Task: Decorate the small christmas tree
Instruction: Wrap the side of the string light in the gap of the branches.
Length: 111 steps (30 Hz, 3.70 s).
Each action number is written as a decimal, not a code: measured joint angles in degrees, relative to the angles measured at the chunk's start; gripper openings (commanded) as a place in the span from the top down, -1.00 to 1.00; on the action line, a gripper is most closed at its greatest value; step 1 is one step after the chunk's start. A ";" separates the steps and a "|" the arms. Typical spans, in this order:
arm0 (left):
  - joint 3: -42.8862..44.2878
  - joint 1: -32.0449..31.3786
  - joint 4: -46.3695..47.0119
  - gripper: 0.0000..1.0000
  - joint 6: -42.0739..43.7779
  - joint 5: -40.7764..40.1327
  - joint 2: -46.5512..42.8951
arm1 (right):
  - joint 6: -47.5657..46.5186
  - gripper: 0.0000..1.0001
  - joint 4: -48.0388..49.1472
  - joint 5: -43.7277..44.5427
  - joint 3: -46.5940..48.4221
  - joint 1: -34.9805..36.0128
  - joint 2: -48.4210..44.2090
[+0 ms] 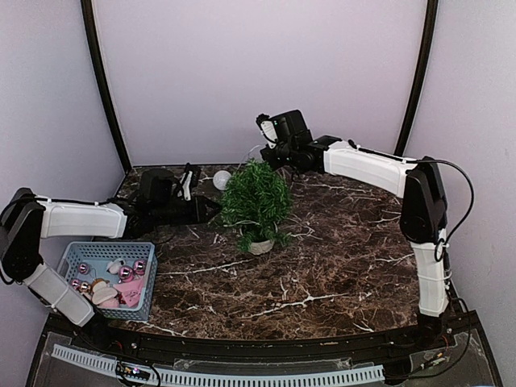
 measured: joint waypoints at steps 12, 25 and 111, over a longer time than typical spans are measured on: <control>-0.07 0.02 -3.37 -0.56 3.89 -4.52 -12.52 | 2.01 1.00 0.22 0.00 -5.51 -0.28 -1.92; -2.86 -3.52 -8.66 -0.71 1.16 -2.60 -19.61 | 3.06 1.00 0.20 -0.02 -5.70 -0.28 -3.43; -3.87 -11.65 -1.36 1.00 -5.18 0.48 -2.01 | 14.16 1.00 3.32 5.75 -21.38 -3.15 -13.66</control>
